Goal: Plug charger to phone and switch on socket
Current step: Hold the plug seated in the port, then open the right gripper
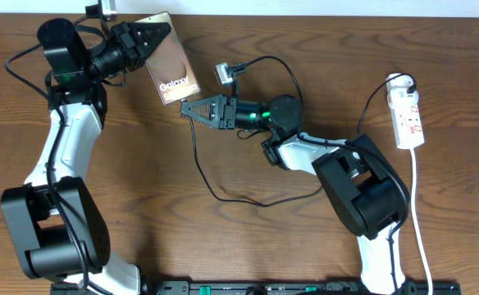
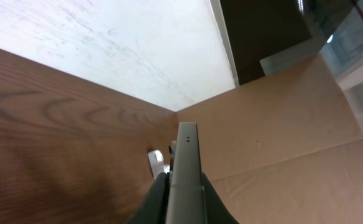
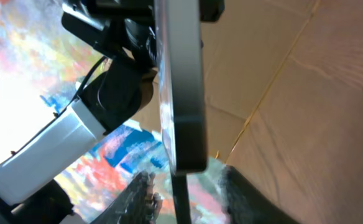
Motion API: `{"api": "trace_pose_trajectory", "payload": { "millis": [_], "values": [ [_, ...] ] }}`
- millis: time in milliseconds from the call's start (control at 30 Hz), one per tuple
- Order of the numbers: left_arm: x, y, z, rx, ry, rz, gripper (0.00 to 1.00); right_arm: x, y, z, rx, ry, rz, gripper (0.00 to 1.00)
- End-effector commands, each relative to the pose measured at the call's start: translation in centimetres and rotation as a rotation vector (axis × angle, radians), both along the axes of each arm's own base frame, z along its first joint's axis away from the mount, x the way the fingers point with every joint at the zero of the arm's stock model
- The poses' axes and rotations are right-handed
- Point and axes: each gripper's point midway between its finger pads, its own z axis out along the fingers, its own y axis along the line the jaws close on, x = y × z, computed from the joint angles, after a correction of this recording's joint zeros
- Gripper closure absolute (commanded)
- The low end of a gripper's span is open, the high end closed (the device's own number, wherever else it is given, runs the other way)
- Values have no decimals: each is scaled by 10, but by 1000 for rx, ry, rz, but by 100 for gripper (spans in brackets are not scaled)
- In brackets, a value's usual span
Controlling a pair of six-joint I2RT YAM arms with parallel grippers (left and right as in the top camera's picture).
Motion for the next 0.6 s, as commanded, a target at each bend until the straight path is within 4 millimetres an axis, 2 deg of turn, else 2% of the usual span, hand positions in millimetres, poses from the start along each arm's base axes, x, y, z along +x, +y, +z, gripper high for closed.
{"api": "trace_pose_trajectory", "payload": {
  "millis": [0, 367, 567],
  "values": [
    [-2, 0, 12, -3, -24, 6, 93, -2, 1, 5, 3, -32, 15, 80],
    [-5, -2, 13, -4, -24, -18, 93, -2, 1, 5, 4, -32, 14, 98],
    [-8, -4, 13, -4, -27, -41, 92, -1, 1, 5, 5, -31, 10, 99]
  ]
}}
